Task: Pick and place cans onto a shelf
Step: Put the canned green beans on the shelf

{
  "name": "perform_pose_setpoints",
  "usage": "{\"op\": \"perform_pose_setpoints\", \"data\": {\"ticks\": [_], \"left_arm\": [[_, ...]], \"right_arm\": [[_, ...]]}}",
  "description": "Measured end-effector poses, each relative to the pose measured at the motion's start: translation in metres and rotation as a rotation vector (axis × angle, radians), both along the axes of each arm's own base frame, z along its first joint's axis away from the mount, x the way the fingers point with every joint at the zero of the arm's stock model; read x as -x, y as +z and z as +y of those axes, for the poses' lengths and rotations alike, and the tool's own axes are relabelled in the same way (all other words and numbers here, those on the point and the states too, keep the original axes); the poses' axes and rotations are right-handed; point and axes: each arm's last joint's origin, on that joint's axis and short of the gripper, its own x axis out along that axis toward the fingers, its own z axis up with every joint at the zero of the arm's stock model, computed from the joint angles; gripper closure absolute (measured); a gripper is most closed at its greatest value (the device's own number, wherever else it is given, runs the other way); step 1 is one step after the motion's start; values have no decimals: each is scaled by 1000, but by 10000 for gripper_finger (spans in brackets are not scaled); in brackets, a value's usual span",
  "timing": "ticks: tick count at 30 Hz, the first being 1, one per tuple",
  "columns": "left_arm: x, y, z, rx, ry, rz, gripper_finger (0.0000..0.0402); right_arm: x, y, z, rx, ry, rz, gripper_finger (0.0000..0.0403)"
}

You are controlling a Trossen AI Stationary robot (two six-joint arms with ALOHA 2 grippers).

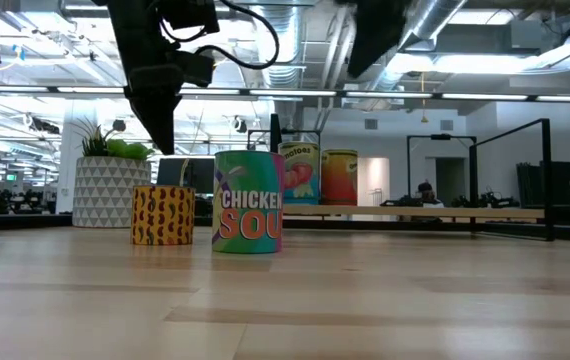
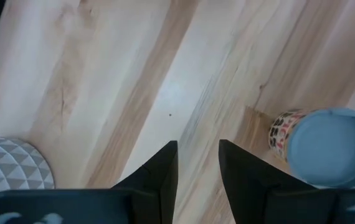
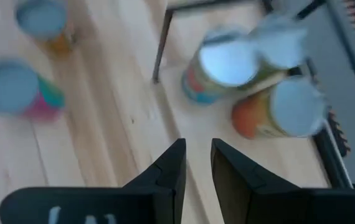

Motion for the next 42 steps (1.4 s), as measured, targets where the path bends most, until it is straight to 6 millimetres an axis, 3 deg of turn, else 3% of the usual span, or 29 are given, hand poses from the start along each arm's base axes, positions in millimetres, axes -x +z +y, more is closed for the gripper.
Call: {"op": "perform_pose_setpoints", "data": {"ticks": [4,9,14,19,23,29,34,42], "left_arm": [[1,0,0,-1,0,14,297],[1,0,0,-7,-18,12,297],[0,0,1,-13,-33,10,297],[-1,1,3,-36,-8,-7,297],[-4,2,6,-43,5,-37,297],[-3,2,14,-52,38,-46,297],[-1,2,25,-67,61,-36,297],[2,2,36,-67,105,-34,297]], "right_arm": [[-20,-26,-19,-44,104,88,305],[-24,-44,-40,-147,124,170,305],[-14,-43,-50,-194,103,213,305],[-11,-40,-56,-175,196,221,305],[-8,-39,-72,-225,270,181,305],[-1,-39,-95,-250,219,155,305],[-4,-38,-100,-194,285,130,305],[-10,-53,-113,-191,311,169,305]]}}
